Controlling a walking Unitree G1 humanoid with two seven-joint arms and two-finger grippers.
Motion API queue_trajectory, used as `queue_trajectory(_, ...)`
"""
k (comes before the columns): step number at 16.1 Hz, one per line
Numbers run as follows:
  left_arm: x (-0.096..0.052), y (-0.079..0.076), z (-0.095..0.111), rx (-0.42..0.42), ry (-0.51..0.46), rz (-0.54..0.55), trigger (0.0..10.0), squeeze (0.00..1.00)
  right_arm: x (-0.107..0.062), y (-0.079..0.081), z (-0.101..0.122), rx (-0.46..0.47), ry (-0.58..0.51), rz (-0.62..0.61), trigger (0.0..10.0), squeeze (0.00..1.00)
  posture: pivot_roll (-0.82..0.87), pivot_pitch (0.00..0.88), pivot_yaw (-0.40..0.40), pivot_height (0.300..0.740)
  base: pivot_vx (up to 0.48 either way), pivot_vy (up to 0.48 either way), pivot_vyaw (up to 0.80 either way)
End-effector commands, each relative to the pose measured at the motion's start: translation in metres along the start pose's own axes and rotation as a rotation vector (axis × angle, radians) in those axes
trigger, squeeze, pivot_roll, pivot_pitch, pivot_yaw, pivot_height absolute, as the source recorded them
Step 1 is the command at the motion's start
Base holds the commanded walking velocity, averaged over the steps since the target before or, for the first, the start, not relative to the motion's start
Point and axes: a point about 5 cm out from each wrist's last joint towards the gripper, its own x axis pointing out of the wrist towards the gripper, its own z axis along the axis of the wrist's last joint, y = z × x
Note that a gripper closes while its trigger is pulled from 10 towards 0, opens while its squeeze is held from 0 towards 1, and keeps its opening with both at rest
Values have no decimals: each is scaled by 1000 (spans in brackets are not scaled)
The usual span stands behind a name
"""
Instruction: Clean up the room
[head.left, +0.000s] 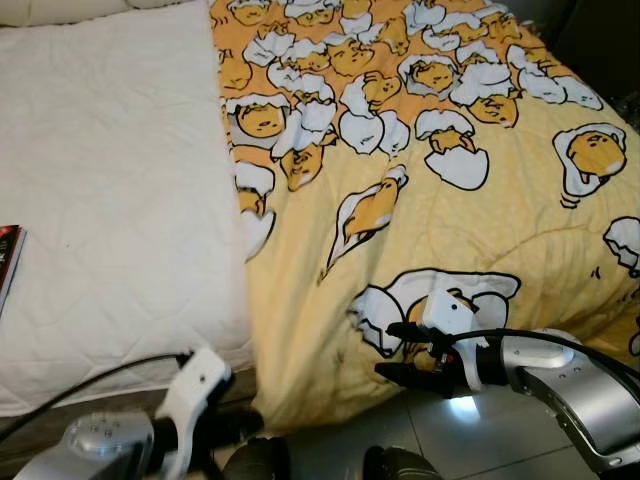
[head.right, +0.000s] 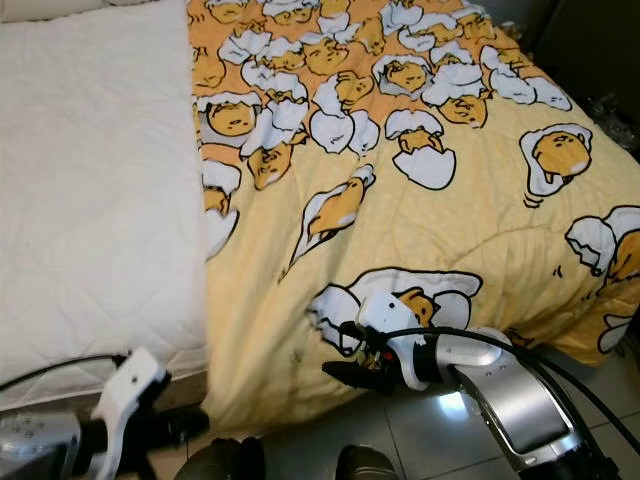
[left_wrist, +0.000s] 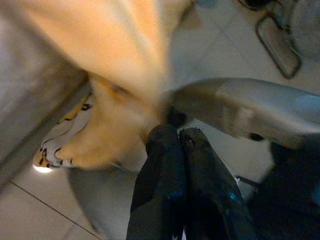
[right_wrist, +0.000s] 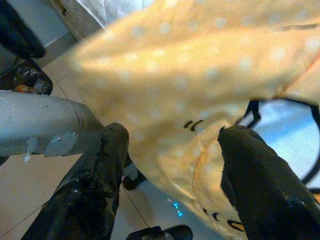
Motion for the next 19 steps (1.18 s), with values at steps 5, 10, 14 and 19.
queue_trajectory(5,-1,-2,3,-2,36,78,10000,0,0,1,2,-17,5,18,10000,0,-83,145,24,740,0,0,0)
queue_trajectory(10,-12,26,51,119,-303,319,10000,0,-3,-11,8,-6,-57,-108,10000,0,-81,140,4,740,0,0,0)
queue_trajectory(14,-11,46,110,122,-650,628,10000,0,9,-36,34,165,-327,-608,10000,0,-76,112,-14,740,0,0,-125)
queue_trajectory(19,17,41,125,168,-739,685,10000,0,10,-23,32,335,-460,-861,10000,0,-84,69,13,740,0,0,-785)
